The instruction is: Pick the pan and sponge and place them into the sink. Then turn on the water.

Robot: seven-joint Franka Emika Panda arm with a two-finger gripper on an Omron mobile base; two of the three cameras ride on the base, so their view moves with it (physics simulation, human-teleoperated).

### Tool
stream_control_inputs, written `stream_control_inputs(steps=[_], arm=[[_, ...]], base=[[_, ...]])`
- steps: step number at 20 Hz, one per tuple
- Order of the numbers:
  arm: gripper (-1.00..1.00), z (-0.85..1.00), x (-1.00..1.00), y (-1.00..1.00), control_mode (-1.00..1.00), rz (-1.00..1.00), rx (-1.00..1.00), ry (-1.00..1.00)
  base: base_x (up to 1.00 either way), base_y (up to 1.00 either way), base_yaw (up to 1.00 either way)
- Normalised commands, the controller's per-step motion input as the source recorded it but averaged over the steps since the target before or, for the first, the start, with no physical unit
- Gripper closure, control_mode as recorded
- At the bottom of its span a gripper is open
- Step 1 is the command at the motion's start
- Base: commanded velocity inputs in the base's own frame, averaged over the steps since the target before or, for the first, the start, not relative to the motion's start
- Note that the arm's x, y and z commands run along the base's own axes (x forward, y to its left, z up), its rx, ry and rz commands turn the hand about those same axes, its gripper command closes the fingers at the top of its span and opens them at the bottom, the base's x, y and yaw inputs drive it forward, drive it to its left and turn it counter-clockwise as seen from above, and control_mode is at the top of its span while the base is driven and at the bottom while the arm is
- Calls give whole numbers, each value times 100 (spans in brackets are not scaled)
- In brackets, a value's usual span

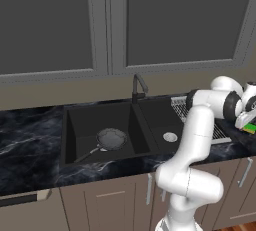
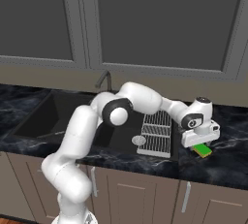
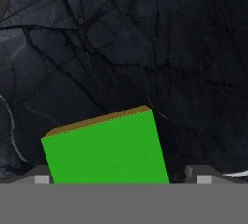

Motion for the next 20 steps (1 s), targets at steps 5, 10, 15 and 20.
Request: stream_control_inputs(steps=[5,10,15,20], arm=[[-100,-26,14,-9,-100,0,0,1],[100,-41,-2,-3,-100,1,0,2],[100,-47,-14,0,-100,1,0,0],[100,-41,-17,0,-100,1,0,0]], base=[[0,0,0],[0,0,0],[0,0,0],[0,0,0]])
